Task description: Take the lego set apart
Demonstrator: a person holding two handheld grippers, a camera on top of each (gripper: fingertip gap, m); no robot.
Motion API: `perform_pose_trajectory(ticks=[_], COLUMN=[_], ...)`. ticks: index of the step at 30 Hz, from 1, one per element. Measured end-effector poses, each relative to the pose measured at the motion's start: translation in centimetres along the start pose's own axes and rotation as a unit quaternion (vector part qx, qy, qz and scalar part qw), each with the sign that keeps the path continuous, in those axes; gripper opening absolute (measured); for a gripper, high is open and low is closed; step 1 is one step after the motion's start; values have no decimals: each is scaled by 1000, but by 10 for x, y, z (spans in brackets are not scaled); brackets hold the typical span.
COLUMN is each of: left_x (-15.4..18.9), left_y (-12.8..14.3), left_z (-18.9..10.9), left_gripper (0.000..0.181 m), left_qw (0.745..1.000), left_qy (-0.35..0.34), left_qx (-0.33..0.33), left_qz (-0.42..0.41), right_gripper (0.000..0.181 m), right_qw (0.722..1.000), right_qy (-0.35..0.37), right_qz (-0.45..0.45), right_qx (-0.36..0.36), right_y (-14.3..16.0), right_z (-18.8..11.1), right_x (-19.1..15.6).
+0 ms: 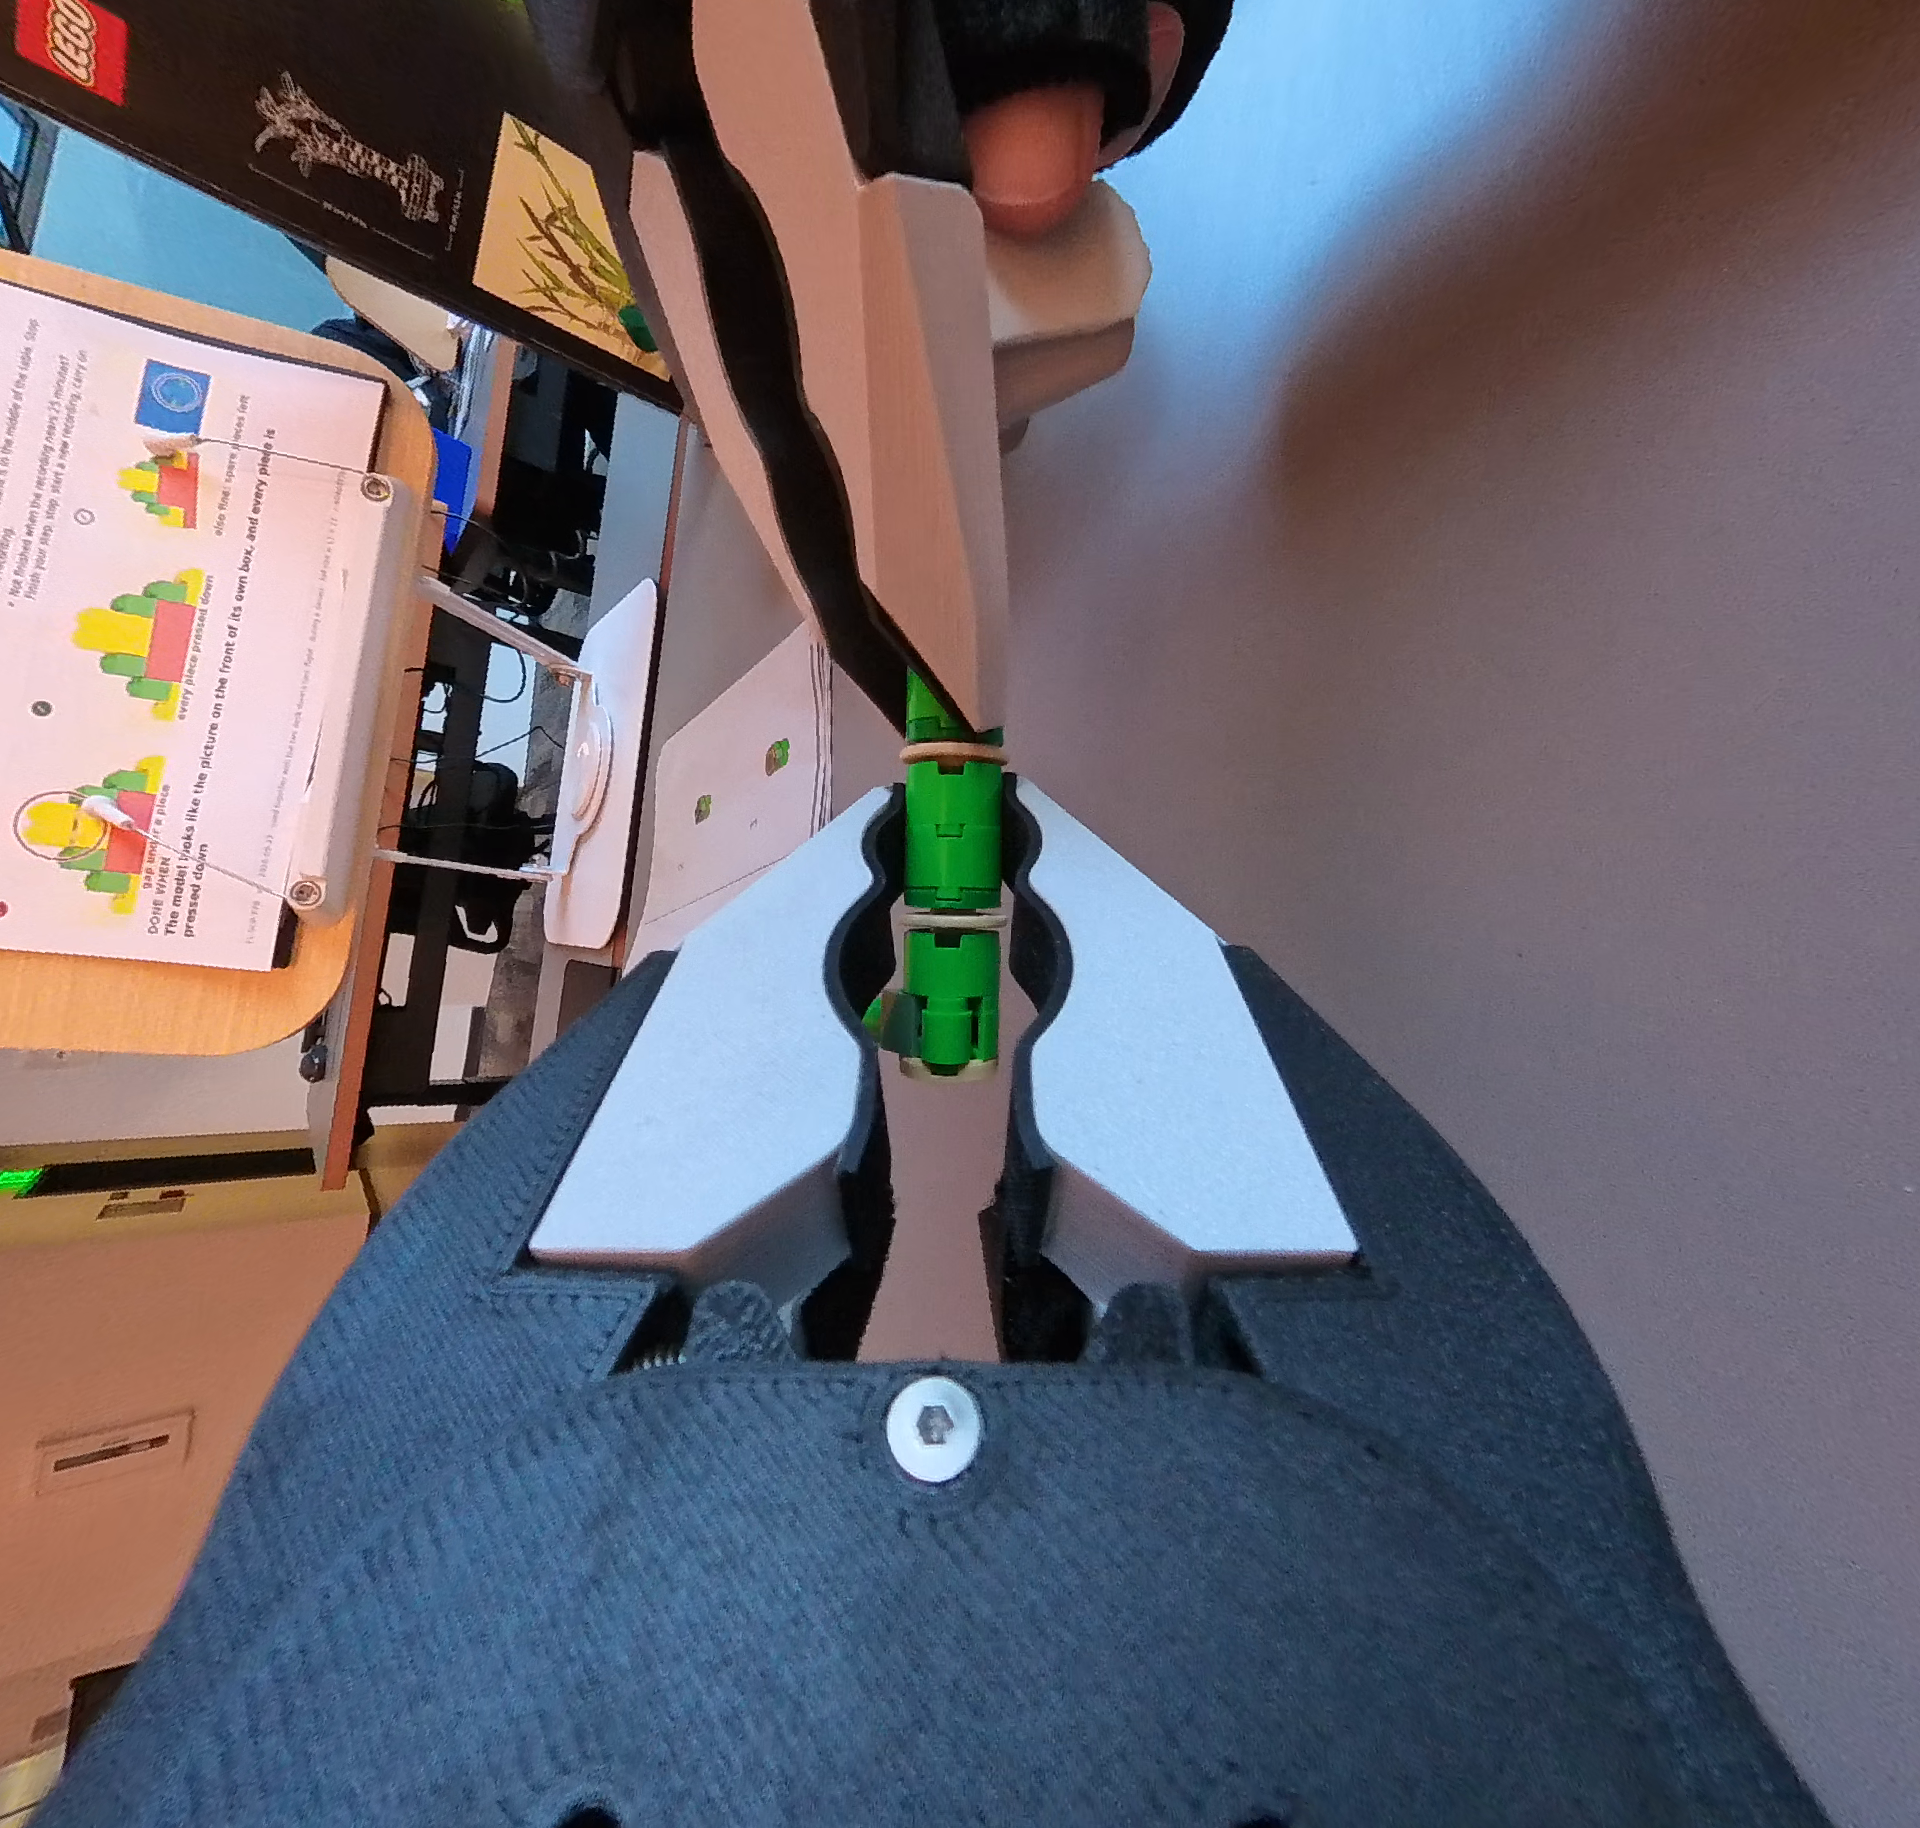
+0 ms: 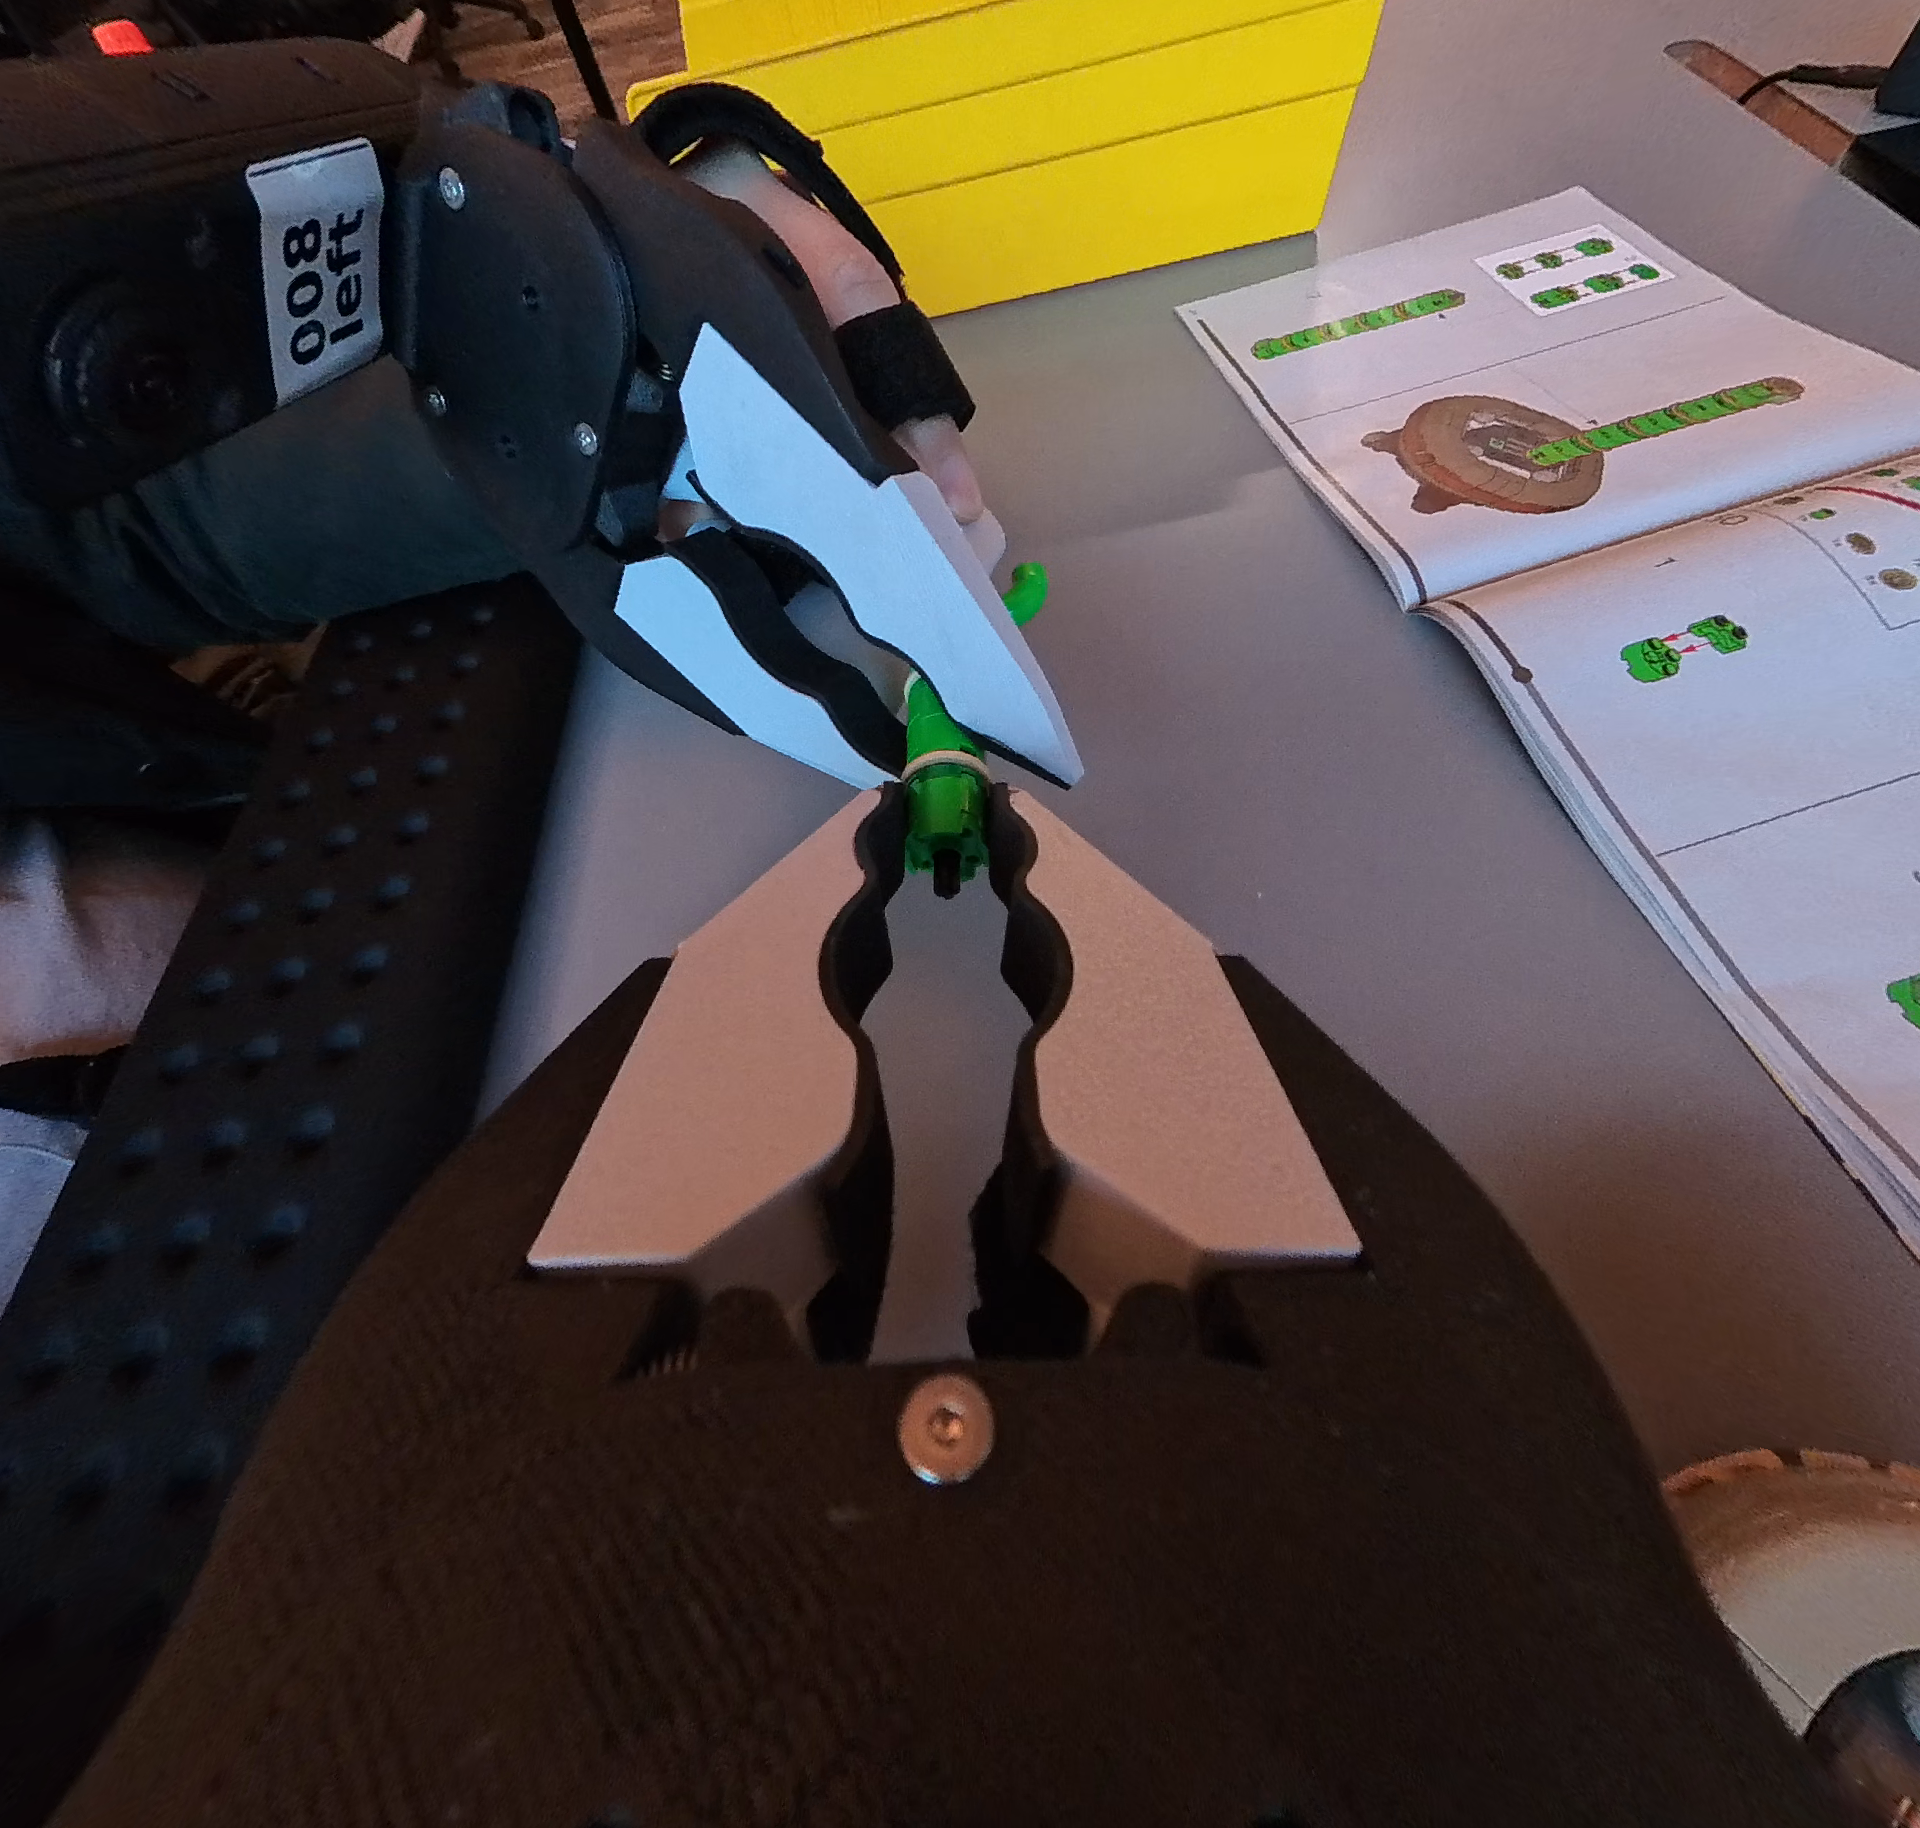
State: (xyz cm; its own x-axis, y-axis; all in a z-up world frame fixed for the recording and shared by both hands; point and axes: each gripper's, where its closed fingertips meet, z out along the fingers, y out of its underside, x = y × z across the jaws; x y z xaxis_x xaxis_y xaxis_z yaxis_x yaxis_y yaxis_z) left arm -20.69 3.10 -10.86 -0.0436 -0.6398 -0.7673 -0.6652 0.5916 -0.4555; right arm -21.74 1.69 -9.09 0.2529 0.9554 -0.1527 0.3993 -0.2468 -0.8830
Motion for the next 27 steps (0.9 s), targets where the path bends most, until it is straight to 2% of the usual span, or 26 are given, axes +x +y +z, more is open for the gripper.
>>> perform_pose_trajectory(ticks=[27], left_x=[2], left_y=[-2], left_z=[-1], left_gripper=[16], left_qw=[1000], left_qy=[4], left_qx=[8], left_qz=[-7], right_gripper=[15], right_qw=[1000], right_qy=[-16], right_qz=[12], right_qx=[0], right_y=[3], right_z=[-5], right_x=[-2])
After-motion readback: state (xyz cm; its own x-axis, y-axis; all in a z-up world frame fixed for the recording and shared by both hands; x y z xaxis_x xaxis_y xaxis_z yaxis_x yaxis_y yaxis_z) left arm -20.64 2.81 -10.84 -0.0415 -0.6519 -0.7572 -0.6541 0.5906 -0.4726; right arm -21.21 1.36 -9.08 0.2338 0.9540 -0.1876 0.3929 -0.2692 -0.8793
